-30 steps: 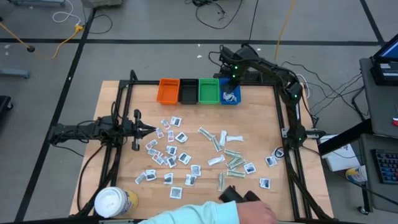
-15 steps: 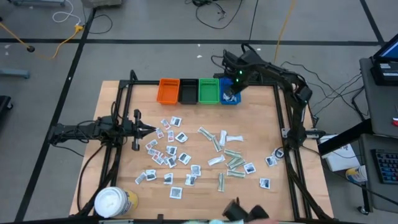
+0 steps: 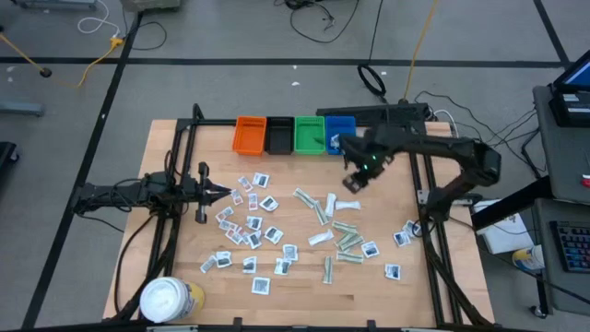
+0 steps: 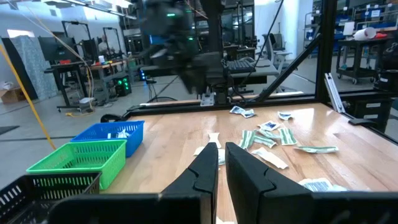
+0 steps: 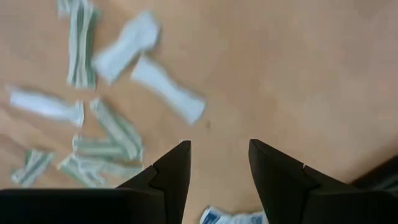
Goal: Pick & Place First Aid Supplies
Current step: Put the blue packet into the blue bin
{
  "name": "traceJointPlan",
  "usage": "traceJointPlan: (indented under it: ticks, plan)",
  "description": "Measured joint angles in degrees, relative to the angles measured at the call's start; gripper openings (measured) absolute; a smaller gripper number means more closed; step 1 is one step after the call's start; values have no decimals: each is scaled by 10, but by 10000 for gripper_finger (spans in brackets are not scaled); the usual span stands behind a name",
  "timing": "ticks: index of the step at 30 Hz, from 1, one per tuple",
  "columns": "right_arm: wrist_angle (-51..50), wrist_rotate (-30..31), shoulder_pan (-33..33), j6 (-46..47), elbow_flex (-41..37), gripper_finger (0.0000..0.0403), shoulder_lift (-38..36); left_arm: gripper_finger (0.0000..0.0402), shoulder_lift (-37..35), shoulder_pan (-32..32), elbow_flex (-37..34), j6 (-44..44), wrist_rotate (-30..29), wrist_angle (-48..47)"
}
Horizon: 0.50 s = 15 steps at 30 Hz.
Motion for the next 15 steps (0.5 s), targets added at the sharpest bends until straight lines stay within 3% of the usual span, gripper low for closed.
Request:
traceJointPlan:
  ticks: [7, 15]
  plan:
    - [-1, -1, 117, 131, -71, 155, -69, 37, 0, 0, 0, 0, 0, 0]
    - [-1, -2, 224, 243, -89, 155, -89, 37, 0, 0, 0, 0, 0, 0]
